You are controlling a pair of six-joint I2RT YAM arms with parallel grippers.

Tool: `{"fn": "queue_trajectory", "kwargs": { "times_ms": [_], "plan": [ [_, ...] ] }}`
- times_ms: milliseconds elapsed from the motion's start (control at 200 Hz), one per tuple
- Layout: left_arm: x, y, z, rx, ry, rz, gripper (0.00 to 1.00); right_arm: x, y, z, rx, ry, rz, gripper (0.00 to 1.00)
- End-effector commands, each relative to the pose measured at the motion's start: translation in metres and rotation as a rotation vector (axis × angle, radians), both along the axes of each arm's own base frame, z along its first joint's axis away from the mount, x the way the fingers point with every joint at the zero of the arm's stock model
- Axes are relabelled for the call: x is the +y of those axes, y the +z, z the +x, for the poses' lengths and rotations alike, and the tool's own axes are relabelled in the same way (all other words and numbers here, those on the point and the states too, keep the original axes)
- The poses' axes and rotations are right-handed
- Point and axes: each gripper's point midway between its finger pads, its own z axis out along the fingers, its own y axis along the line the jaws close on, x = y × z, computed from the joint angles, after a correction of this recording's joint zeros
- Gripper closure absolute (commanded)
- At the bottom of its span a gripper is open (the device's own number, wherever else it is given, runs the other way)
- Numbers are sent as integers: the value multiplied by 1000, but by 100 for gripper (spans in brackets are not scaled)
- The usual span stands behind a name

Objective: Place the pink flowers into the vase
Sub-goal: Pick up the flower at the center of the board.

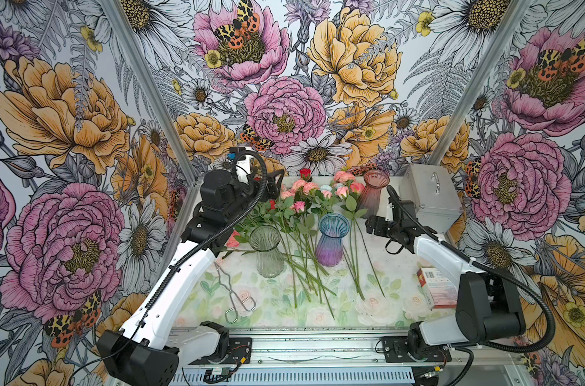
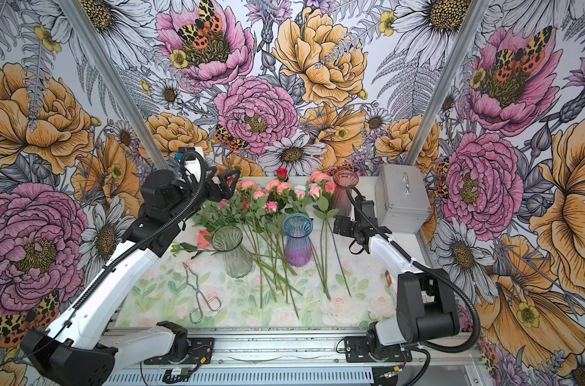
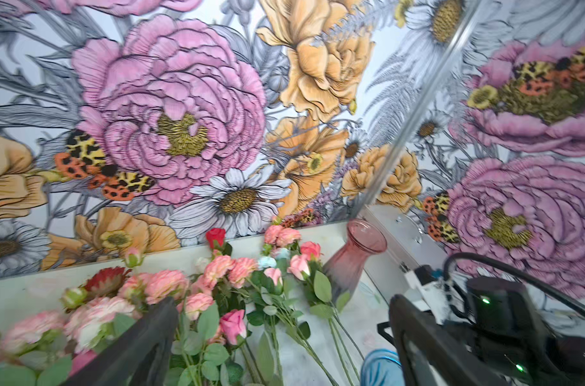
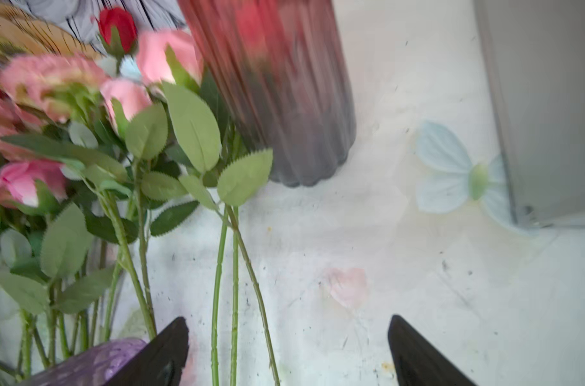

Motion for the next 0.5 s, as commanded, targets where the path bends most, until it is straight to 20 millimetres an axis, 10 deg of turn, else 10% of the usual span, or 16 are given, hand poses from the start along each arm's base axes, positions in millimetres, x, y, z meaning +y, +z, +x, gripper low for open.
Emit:
{"fn": "queue_trajectory", "kwargs": {
  "times_ms": [0,225,495],
  "plan": [
    [-34,-40,-5,46,-70,166,1,10,-15,-6,63,27,-2,11],
    [-89,-54,-19,41,-161,242,1,15,-33,4,103,58,-41,23],
    [-94,-58,-16,49,-156,254,1,25,-56,4,152,89,-20,34]
  ]
}}
